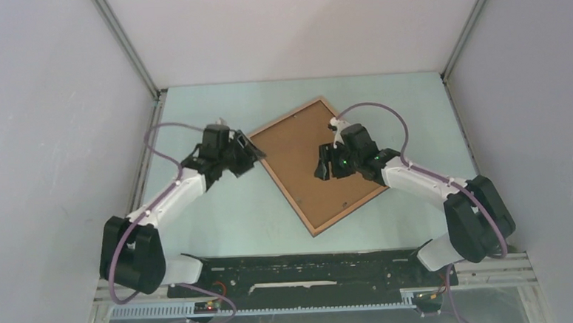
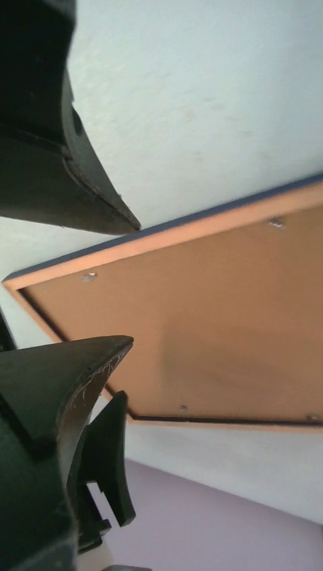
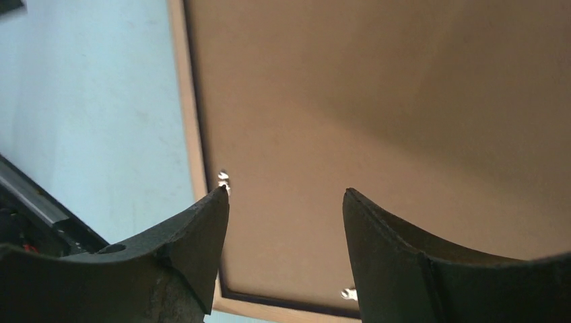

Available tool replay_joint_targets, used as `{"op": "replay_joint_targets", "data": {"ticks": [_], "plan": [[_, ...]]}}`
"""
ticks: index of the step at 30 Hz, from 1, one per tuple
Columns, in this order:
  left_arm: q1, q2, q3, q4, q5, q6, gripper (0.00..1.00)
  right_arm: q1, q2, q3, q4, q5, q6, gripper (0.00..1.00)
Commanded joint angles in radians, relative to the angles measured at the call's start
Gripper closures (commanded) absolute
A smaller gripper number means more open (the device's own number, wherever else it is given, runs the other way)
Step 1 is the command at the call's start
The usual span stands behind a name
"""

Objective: Put the photo into the frame

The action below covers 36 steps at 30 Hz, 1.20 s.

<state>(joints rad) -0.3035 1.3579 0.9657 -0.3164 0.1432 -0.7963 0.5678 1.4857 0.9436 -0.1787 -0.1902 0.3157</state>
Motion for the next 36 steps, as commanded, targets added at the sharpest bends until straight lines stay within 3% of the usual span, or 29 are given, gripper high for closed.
{"op": "replay_joint_targets", "data": {"ticks": [1, 8, 17, 23, 27, 36], "plan": [[-0.078, -0.075, -0.232, 0.11, -0.01, -0.413, 0.38, -0.061, -0.07, -0.074, 0.121, -0.01, 0.016, 0.3], [-0.249, -0.067, -0.279, 0.119, -0.236, -0.637, 0.28, -0.14, -0.12, -0.163, 0.232, -0.041, 0.083, 0.3], [-0.342, 0.089, -0.256, 0.197, -0.273, -0.815, 0.43, -0.155, -0.156, -0.185, 0.246, -0.034, 0.085, 0.3], [-0.35, 0.178, -0.211, 0.197, -0.264, -0.815, 0.44, -0.161, -0.146, -0.184, 0.256, -0.046, 0.092, 0.3], [-0.358, 0.211, -0.198, 0.187, -0.272, -0.795, 0.55, -0.164, -0.146, -0.184, 0.255, -0.05, 0.095, 0.3], [-0.364, 0.249, -0.149, 0.124, -0.314, -0.729, 0.68, -0.169, -0.127, -0.184, 0.267, -0.067, 0.103, 0.3]]}}
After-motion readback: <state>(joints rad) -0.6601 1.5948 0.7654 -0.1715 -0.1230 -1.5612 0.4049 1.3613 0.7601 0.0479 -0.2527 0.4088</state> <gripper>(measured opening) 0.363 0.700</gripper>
